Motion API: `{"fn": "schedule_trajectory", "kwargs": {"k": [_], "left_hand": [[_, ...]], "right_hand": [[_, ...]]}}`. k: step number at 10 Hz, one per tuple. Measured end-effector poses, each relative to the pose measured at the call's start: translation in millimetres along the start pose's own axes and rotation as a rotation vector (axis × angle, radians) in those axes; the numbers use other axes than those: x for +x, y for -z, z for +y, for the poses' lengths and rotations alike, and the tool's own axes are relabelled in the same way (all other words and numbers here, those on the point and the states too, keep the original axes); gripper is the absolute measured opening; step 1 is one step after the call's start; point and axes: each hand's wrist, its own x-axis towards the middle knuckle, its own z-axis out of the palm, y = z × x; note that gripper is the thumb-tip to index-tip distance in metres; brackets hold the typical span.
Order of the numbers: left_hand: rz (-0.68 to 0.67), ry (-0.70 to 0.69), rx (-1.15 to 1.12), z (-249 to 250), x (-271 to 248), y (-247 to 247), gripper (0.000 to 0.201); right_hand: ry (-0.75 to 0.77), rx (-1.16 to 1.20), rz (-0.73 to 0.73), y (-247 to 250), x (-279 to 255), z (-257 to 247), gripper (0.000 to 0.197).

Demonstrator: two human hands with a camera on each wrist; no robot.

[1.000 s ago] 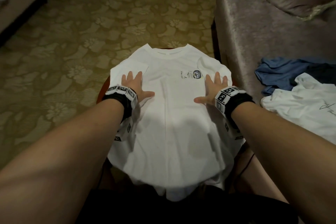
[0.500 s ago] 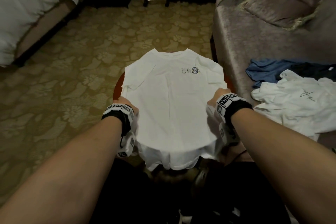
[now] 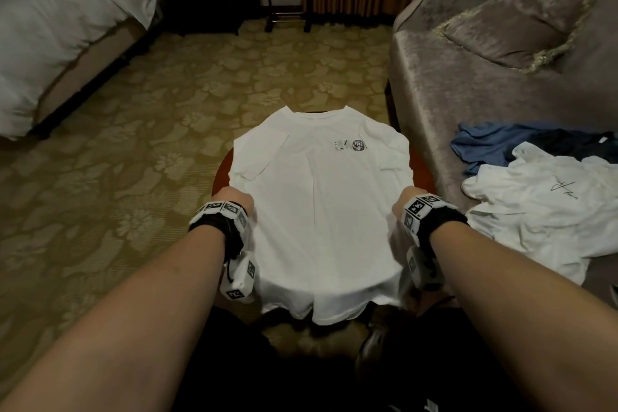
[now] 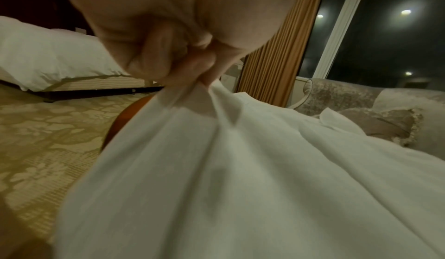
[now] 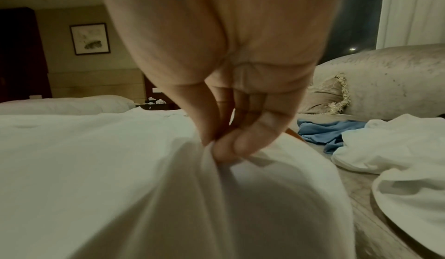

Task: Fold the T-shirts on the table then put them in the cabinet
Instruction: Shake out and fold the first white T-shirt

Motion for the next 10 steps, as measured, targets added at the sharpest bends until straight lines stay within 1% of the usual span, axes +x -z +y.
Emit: {"fn": "schedule_trajectory", "kwargs": {"k": [1, 2, 3, 4, 5, 6, 7, 8, 9, 10], "left_hand": [[0.144, -0.003, -0.181, 14, -16, 23, 0.036], [0.267, -0.019, -0.417, 25, -18, 39, 0.035], [0.32, -0.061, -0.663, 32, -1, 60, 0.04], [0.39, -0.181, -0.653, 34, 16, 65, 0.043], [0.27, -0.186, -0.401, 31, 18, 57, 0.067], [0.11, -0.19, -0.109, 19, 18, 37, 0.042], [-0.042, -0.286, 0.05, 11, 12, 16, 0.021], [-0.168, -0.323, 0.121, 6, 7, 1, 0.044], [-0.145, -0.358, 0.347, 6, 2, -6, 0.075], [-0.121, -0.421, 0.421, 7, 1, -11, 0.066]], "right_hand": [[0.154, -0.053, 0.003, 12, 22, 2, 0.026], [0.22, -0.065, 0.105, 31, 28, 0, 0.029], [0.184, 0.428, 0.213, 60, 27, 3, 0.027], [0.175, 0.893, 0.385, 69, 46, 3, 0.036], [0.215, 0.953, 0.303, 61, 59, -2, 0.056], [0.283, 0.665, 0.218, 42, 55, -7, 0.019], [0.335, 0.5, 0.089, 25, 50, -10, 0.015], [0.38, 0.472, -0.028, 17, 41, -18, 0.021], [0.392, 0.359, -0.082, 6, 36, -27, 0.043], [0.407, 0.189, -0.027, -2, 32, -32, 0.03]]}}
